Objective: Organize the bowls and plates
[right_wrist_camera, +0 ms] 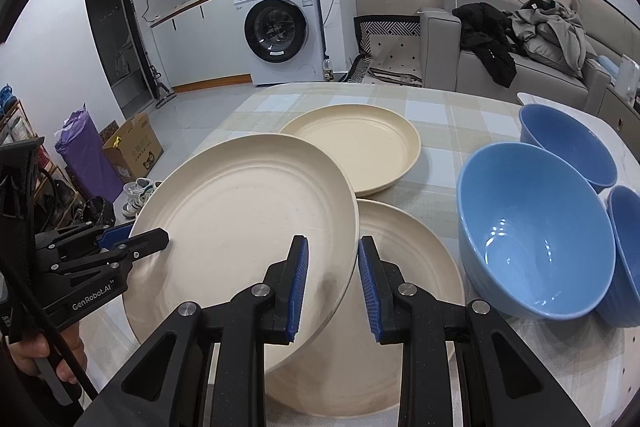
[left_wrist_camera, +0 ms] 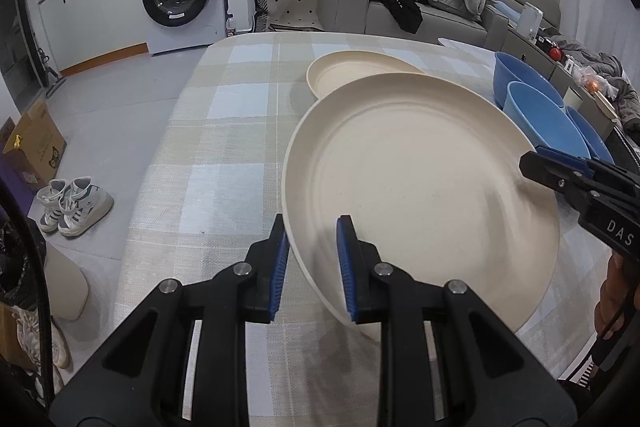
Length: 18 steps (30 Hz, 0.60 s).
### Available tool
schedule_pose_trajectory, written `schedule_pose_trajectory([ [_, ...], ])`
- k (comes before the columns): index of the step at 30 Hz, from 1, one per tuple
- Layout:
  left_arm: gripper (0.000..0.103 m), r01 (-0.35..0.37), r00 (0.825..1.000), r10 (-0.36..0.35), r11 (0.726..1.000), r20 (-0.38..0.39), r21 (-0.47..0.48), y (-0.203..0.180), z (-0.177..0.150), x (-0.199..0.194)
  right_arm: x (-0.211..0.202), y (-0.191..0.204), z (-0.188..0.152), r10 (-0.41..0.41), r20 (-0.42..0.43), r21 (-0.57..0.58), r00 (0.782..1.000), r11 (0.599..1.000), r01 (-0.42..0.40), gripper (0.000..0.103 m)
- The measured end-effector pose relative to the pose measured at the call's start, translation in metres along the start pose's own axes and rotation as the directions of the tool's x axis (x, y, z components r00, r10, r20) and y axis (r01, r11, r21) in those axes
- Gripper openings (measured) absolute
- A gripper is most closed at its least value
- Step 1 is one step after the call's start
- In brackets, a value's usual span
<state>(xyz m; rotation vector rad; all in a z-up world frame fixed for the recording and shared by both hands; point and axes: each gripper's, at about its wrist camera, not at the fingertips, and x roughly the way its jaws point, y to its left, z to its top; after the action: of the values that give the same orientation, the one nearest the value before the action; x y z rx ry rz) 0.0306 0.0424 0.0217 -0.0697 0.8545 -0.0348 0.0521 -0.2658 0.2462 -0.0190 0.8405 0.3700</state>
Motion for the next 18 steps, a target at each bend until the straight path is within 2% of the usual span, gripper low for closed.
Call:
schedule_pose_trajectory([
  [18, 0.02, 0.024, 0.999, -0.022, 0.997, -0.031, 0.079, -0.04, -0.011, 0.029, -0.006, -0.035, -0.033, -0.051, -0.01, 0.075, 0.999, 0.996, 0.052, 0.028],
])
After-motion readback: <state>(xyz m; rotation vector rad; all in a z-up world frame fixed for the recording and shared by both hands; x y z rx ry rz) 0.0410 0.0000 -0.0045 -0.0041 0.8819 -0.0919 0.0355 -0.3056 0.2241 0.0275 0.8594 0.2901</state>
